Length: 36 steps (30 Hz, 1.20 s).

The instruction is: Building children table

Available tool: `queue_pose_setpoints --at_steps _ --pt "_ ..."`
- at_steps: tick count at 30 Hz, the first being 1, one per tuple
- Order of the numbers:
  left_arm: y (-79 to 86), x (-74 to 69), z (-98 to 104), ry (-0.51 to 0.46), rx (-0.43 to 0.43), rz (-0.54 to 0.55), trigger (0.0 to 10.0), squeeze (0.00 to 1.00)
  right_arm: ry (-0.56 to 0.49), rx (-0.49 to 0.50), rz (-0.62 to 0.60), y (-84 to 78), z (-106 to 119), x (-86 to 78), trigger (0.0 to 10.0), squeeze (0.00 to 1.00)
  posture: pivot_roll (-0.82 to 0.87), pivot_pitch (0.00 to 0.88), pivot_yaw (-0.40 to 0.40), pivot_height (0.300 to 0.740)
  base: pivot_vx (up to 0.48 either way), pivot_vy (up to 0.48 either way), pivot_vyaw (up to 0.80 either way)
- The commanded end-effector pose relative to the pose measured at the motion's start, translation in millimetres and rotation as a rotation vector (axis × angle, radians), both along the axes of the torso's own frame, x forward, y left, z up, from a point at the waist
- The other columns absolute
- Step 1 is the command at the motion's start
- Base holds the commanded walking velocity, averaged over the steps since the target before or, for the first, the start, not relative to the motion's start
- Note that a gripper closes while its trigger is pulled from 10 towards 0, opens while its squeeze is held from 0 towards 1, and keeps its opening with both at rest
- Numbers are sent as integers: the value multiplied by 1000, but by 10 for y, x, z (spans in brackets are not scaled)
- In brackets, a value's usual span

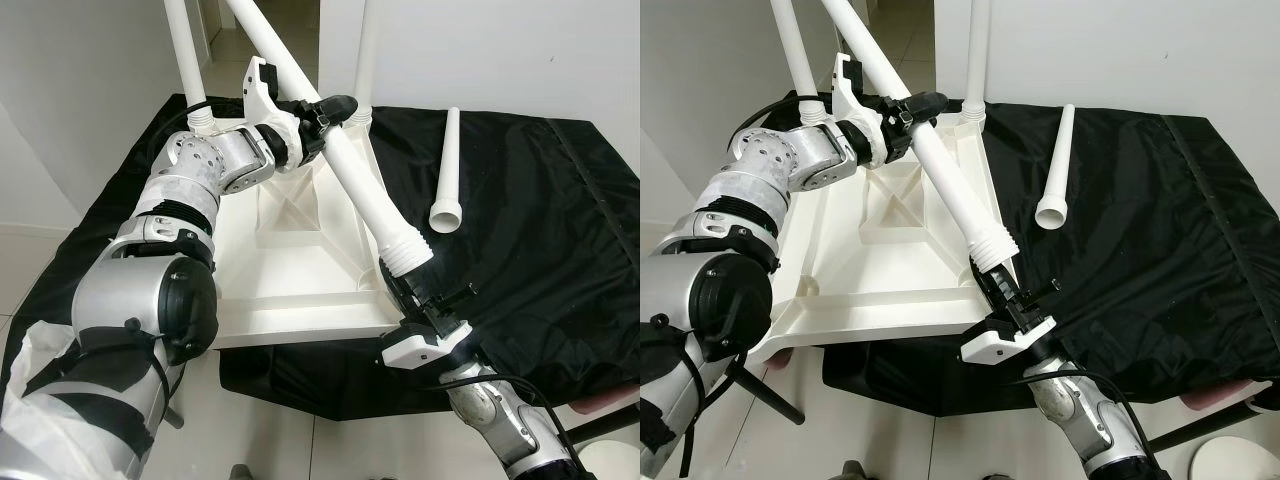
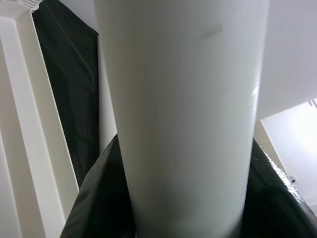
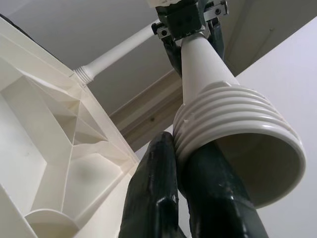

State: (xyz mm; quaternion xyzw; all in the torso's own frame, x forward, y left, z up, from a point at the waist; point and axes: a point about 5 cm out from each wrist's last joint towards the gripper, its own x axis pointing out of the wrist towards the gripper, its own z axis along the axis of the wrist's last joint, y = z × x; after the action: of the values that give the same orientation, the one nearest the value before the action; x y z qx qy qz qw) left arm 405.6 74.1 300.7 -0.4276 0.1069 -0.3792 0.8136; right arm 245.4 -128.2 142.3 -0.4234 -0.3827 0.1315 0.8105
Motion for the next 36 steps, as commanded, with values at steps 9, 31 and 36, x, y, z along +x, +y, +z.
queue_pose_setpoints --at_steps 9,31,36 --pt "263 51 217 -121 -82 66 10000 0 -19 41 2 -26 -92 -100 10000 1000 -27 30 40 740 0 0 0" --pt "294 98 378 -351 143 239 10000 0 203 528 -261 -385 40 218 10000 0 -46 2 40 740 0 0 0" --pt "209 85 432 -450 215 298 10000 0 365 710 -152 -242 113 319 10000 0 -42 0 27 740 0 0 0"
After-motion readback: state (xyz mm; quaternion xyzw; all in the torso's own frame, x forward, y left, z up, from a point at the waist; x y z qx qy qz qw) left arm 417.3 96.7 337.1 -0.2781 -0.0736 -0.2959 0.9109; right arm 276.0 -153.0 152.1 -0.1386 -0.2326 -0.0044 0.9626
